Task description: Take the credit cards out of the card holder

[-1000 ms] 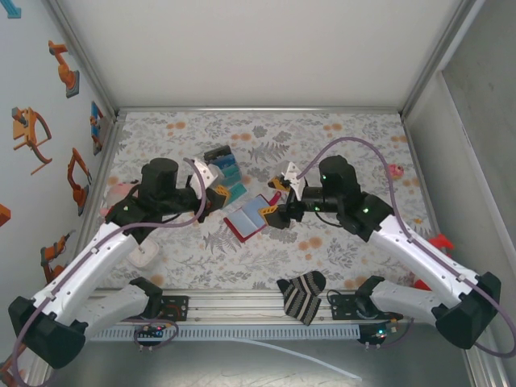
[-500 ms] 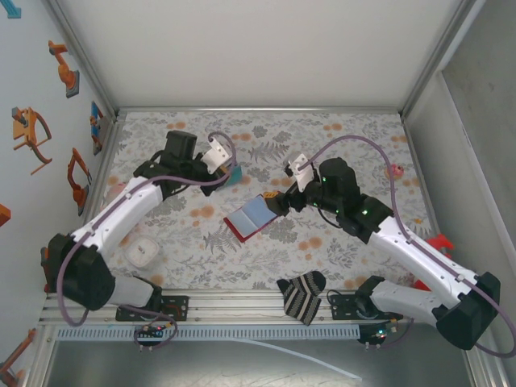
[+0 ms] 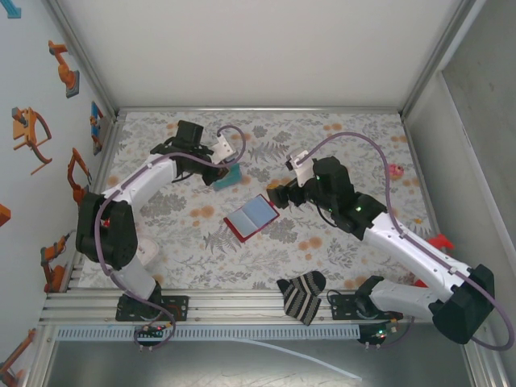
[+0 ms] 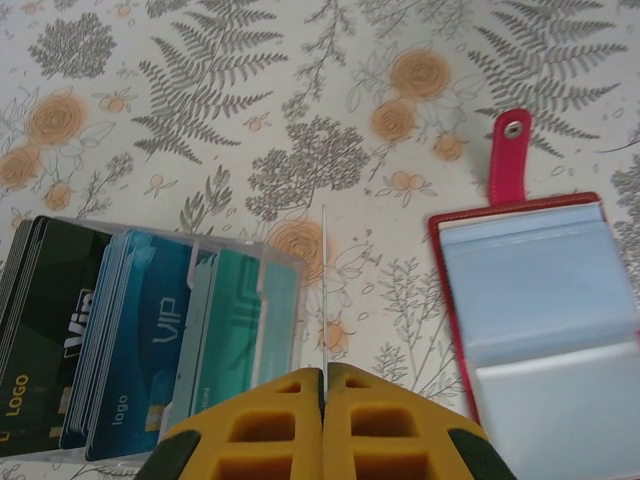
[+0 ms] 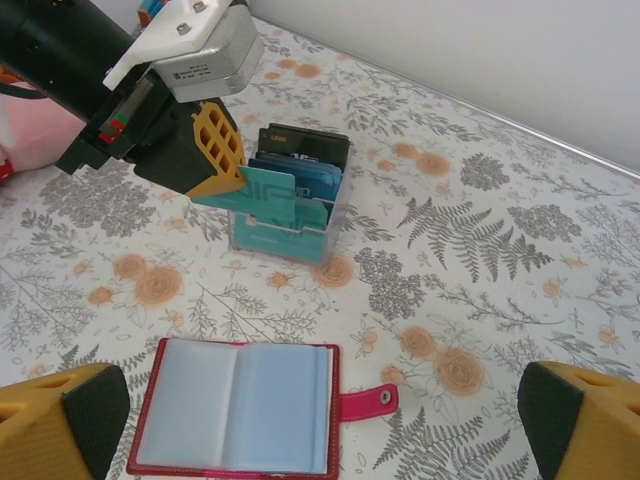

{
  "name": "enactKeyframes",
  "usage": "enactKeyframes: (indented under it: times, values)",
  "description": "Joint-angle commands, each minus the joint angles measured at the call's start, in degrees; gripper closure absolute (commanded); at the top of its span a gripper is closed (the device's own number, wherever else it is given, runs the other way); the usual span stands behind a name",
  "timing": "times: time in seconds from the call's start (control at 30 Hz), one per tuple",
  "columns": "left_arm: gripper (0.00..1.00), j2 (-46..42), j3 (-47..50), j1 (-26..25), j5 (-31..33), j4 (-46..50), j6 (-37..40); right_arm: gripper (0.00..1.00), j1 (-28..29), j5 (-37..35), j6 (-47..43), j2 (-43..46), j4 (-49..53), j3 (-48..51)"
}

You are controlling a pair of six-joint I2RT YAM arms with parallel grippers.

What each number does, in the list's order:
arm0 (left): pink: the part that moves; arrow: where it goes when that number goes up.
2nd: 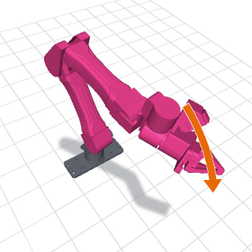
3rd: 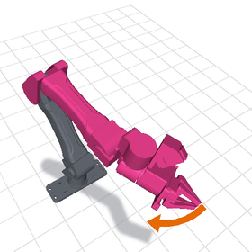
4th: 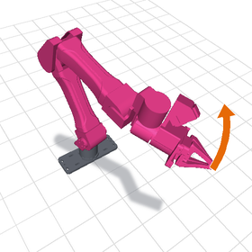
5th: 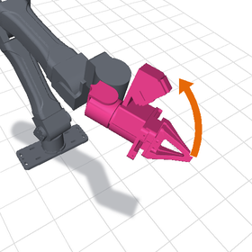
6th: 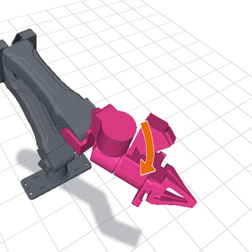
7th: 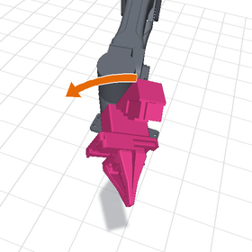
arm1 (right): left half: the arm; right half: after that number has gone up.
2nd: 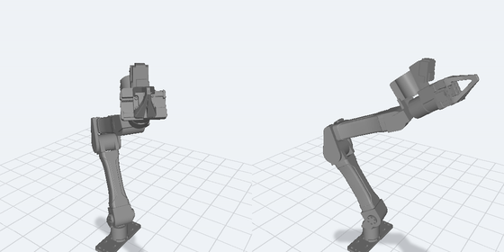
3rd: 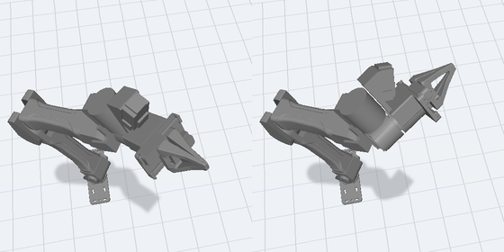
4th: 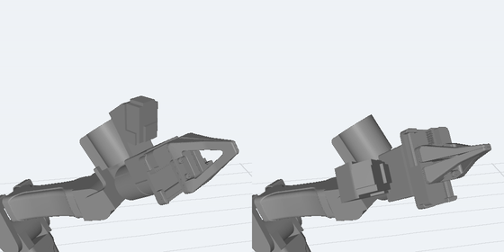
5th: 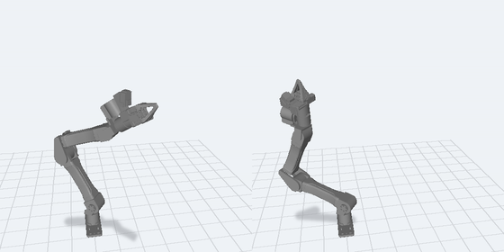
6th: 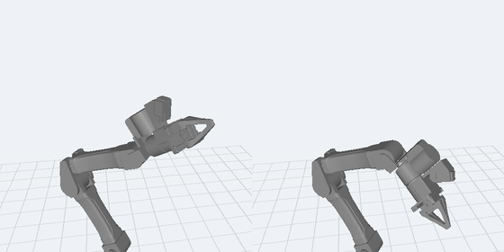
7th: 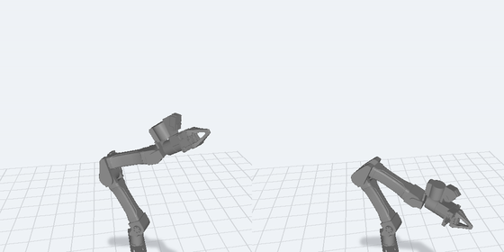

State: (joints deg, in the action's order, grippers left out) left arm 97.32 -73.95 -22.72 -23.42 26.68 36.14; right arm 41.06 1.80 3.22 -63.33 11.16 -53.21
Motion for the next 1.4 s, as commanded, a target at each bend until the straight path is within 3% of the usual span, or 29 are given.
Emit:
enactKeyframes:
  times: [0.0, 0.63, 1.37]
  values:
    - [1.0, 1.95, -1.61, 1.3, -1.61, -0.05, 2.97, 0.01, 0.16, -2.43, 1.17, -0.51, -0.73, 0.23]
    - [1.0, 12.47, -8.44, 3.84, -3.21, 0.98, 6.7, 0.01, 0.16, -0.4, 1.74, -4.85, -0.28, -1.81]
    - [1.0, 17.41, -10.69, 3.94, -3.62, 2.51, 10.55, 0.01, 0.16, 2.72, 2.85, -7.83, 0.42, -3.13]
